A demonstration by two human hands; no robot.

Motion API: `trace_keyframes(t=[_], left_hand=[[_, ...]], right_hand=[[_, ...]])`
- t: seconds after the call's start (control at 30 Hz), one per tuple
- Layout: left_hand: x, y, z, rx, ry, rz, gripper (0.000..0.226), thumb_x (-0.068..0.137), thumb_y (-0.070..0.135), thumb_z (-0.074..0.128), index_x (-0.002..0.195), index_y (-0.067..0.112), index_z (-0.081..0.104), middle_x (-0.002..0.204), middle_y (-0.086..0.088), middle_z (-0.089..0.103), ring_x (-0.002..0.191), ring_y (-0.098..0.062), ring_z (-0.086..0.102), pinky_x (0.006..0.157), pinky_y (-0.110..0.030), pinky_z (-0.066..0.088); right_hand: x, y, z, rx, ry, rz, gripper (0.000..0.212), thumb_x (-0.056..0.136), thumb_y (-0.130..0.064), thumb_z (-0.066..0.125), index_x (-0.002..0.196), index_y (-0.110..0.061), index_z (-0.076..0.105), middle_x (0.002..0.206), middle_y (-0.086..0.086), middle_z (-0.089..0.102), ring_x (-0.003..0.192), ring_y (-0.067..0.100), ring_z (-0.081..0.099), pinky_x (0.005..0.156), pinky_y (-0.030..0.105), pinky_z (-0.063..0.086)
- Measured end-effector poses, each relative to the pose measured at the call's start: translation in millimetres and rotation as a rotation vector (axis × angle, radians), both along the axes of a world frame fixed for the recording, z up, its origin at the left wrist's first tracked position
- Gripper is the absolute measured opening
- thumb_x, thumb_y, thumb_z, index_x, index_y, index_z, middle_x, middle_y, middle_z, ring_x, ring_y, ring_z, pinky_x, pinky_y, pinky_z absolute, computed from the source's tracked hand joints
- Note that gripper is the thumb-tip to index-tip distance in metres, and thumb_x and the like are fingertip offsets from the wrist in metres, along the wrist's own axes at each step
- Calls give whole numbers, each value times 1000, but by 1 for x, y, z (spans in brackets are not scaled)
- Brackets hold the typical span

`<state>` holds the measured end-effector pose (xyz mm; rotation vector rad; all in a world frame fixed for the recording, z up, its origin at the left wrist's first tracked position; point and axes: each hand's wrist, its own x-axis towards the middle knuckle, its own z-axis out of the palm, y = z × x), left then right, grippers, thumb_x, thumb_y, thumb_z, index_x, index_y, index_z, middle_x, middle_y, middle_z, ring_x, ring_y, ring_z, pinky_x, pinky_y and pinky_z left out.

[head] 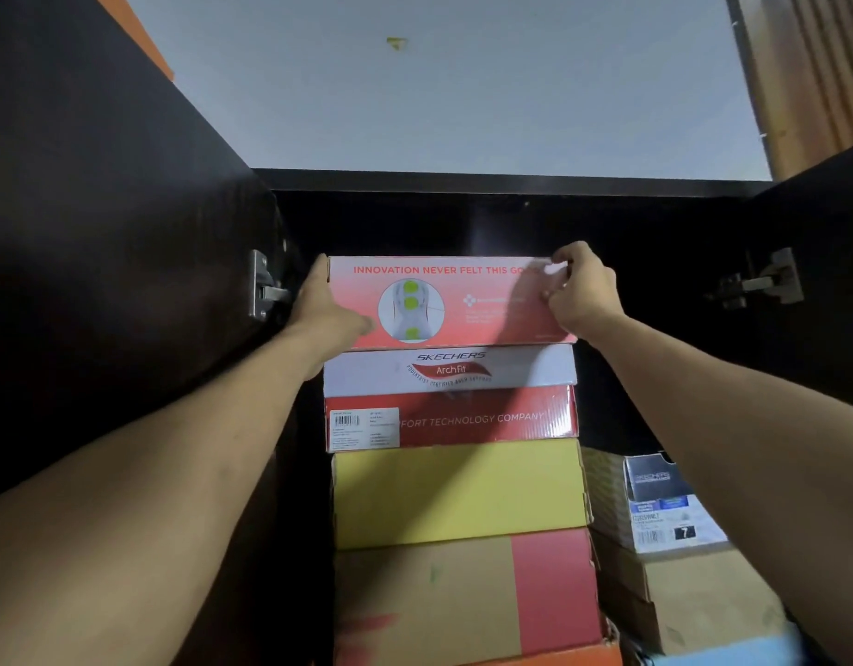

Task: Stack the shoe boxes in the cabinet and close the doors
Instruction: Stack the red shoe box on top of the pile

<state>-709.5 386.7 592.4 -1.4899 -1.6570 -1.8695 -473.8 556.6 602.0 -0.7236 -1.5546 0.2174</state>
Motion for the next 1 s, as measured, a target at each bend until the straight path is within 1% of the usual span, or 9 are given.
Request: trace_keyframes(t=[0.07, 0.13, 0.23, 0.27, 0.37, 0.53, 0.67, 0.8, 1.0], left_hand=[[4, -2, -2, -14, 10, 1, 70, 71, -14, 68, 126, 23, 45, 109, -1, 62, 100, -19, 61, 63, -25, 50], [6, -2, -5, -57, 28, 17, 81, 72, -11, 69, 136, 27, 38, 113, 1, 59, 103, -18, 57, 63, -22, 47], [9, -1, -10, -124, -22, 147, 93, 78, -2, 70, 151, 22, 17, 117, 3, 51, 104, -19, 53, 71, -28, 47], [8, -1, -13, -146, -58, 208, 82, 81, 1, 69, 148, 15, 23, 117, 0, 52, 100, -20, 53, 71, -29, 46], [4, 0, -22, -145, -157, 257, 33, 83, 9, 72, 112, 1, 58, 109, -11, 63, 84, -24, 57, 63, -29, 45], [-5, 4, -25, -103, -185, 276, 33, 77, 17, 81, 101, -1, 68, 105, -15, 69, 91, -30, 66, 67, -32, 49], [-4, 8, -27, -95, -146, 342, 33, 76, 19, 82, 97, -4, 70, 103, -18, 70, 89, -33, 67, 67, -34, 52], [-2, 9, -32, -97, -105, 405, 31, 78, 22, 80, 93, -4, 71, 98, -20, 70, 80, -32, 64, 62, -32, 46], [-1, 10, -32, -98, -113, 451, 35, 76, 25, 82, 90, -5, 70, 97, -22, 69, 85, -38, 66, 62, -33, 46]], right_hand=[[-2, 0, -4, 16, 7, -18, 31, 87, -7, 62, 117, -15, 55, 112, 13, 59, 93, 27, 59, 79, 39, 54], [-5, -2, -11, 40, 8, -60, 22, 88, -14, 60, 111, -15, 57, 109, 11, 62, 94, 29, 61, 79, 40, 54], [-5, -6, -25, -34, -13, -118, 37, 86, -33, 63, 116, -20, 48, 110, 9, 60, 96, 32, 60, 81, 43, 53], [-4, -5, -30, -84, -22, -114, 48, 84, -39, 65, 121, -19, 43, 111, 9, 58, 97, 33, 61, 82, 45, 54], [-4, -1, -42, -221, -58, -64, 69, 79, -49, 71, 128, -10, 41, 114, 9, 58, 104, 32, 60, 87, 45, 53], [-4, 3, -49, -210, -89, -42, 51, 83, -40, 71, 120, -10, 54, 114, 10, 62, 101, 28, 61, 85, 40, 54], [-4, 3, -49, -214, -102, -66, 50, 83, -38, 72, 120, -9, 54, 114, 12, 61, 100, 30, 61, 86, 42, 54], [-5, 5, -49, -212, -136, -75, 48, 85, -37, 70, 120, -9, 53, 112, 11, 62, 99, 29, 61, 84, 42, 54], [-7, 5, -52, -240, -250, -56, 43, 93, -29, 58, 127, -8, 44, 118, 15, 58, 101, 32, 60, 87, 44, 53]])
